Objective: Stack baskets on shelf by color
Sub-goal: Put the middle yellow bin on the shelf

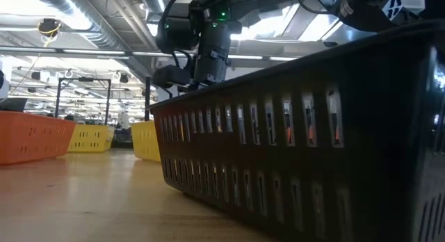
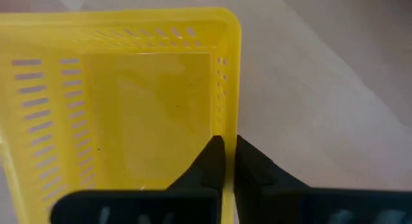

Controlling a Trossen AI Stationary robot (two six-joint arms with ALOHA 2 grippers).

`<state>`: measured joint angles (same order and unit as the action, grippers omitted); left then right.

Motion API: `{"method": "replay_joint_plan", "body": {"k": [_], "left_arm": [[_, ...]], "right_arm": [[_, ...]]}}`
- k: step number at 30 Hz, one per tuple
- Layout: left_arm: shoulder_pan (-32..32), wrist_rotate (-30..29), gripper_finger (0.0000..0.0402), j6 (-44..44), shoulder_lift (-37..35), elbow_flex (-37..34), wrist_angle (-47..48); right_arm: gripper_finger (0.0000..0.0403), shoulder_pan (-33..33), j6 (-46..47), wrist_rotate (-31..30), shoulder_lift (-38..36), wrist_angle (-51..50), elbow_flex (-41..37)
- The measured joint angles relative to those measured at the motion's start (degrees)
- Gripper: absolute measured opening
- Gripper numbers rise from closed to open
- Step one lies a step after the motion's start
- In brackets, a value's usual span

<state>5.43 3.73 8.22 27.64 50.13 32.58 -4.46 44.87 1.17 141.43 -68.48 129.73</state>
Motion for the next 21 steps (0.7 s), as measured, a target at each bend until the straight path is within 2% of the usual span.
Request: {"method": "replay_joint_plan", "body": {"k": [4,9,14,16,21], "left_arm": [[0.0,0.0,0.0,0.0,0.0,0.0,0.0],[0.0,0.0,0.0,0.0,0.0,0.0,0.0],[0.0,0.0,0.0,0.9,0.0,0.0,0.0],[0.0,0.0,0.0,1.4,0.0,0.0,0.0],[0.0,0.0,0.0,1.5,0.0,0.0,0.0]], "right_arm": [[0.0006,-0.7,0.0,0.3,-0.6,-1.0,0.4],[0.0004,-1.0,2.5,1.2,-1.8,-8.1,5.3],[0.0003,-1.5,4.1,0.9,-7.0,-9.5,4.6],[0.0003,-2.0,5.8,-1.5,-8.9,-10.1,4.6],[0.0003,-4.2,10.5,-11.6,-12.5,-10.7,4.6]]}}
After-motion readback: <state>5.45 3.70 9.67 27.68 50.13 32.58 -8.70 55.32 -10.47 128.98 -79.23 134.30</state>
